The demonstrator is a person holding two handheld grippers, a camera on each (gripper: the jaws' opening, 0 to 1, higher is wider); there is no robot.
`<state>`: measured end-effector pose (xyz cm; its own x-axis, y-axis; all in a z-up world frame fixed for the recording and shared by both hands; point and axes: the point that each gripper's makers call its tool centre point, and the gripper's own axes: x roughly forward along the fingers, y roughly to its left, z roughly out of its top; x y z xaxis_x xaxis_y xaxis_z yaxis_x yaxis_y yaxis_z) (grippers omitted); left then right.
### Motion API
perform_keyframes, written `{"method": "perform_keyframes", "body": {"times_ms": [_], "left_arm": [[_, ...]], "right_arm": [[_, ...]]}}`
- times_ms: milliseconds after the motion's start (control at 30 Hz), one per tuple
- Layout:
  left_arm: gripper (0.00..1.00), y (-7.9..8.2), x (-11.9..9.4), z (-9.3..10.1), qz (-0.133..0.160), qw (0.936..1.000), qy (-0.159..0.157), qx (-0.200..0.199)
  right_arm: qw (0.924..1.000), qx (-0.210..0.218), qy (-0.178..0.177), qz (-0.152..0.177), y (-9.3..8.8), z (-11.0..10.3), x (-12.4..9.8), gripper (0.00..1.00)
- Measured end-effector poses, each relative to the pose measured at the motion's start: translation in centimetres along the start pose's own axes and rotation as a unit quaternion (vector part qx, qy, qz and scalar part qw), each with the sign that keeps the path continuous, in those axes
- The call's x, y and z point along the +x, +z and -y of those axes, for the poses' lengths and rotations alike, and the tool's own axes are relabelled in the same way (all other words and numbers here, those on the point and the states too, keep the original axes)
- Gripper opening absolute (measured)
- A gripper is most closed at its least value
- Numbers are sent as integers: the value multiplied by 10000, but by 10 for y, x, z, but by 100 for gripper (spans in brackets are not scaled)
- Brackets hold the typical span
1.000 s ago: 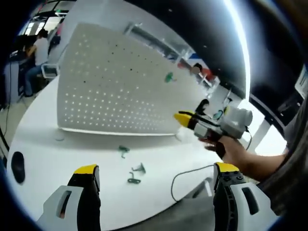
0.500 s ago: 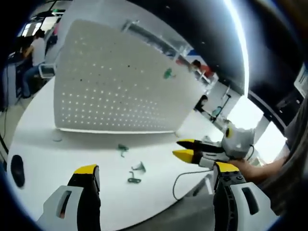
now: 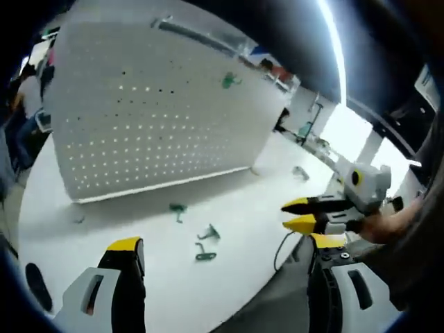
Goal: Insert the hook assembly into the mounting plate slot until the hook locks in place.
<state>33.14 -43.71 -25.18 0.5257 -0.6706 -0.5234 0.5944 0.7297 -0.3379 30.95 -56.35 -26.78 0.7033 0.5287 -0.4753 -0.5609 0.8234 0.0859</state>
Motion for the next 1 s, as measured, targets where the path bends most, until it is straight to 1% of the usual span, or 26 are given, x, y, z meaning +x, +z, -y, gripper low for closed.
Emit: {"method": "perform_keyframes", "body": {"times_ms": [67,100,233,333,367,467,533,600,633,667,867,933,1000], "left_arm": [[99,2,9,-2,14,9999,-96,-30],[99,3,14,-3,-22,9999,-160,-30],[97,3,32,-14,-200,9995,-216,135],[93,7,51,-22,-243,9987,-378,237],[91,8,55,-24,-261,9985,-406,251],[91,9,72,-30,-353,9978,-451,348],[90,10,83,-34,-413,9972,-491,392],[90,11,94,-36,-438,9963,-558,484],[90,8,100,-37,-538,9944,-643,649],[89,6,104,-39,-631,9932,-672,707],[84,2,129,-50,-807,9905,-798,772],[84,3,138,-53,-804,9902,-790,828],[84,4,146,-53,-802,9896,-855,839]], "right_arm": [[10000,19,48,-48,-2,-2,-1,20],[10000,21,69,-48,-3,-3,-1,20],[9998,51,155,-117,-7,-6,-1,20],[9993,237,228,-150,-8,-7,1,19],[9990,291,276,-190,-9,-8,2,18],[9990,269,308,-197,-8,-8,3,13],[9989,271,324,-197,-7,-8,4,13],[9988,293,337,-193,-7,-6,5,13],[9987,299,348,-230,-8,-5,7,12],[9987,303,346,-241,-9,-4,7,12],[9984,370,305,-300,-12,4,7,12],[9983,394,283,-331,-14,8,6,12],[9982,416,242,-369,-17,12,5,11]]}}
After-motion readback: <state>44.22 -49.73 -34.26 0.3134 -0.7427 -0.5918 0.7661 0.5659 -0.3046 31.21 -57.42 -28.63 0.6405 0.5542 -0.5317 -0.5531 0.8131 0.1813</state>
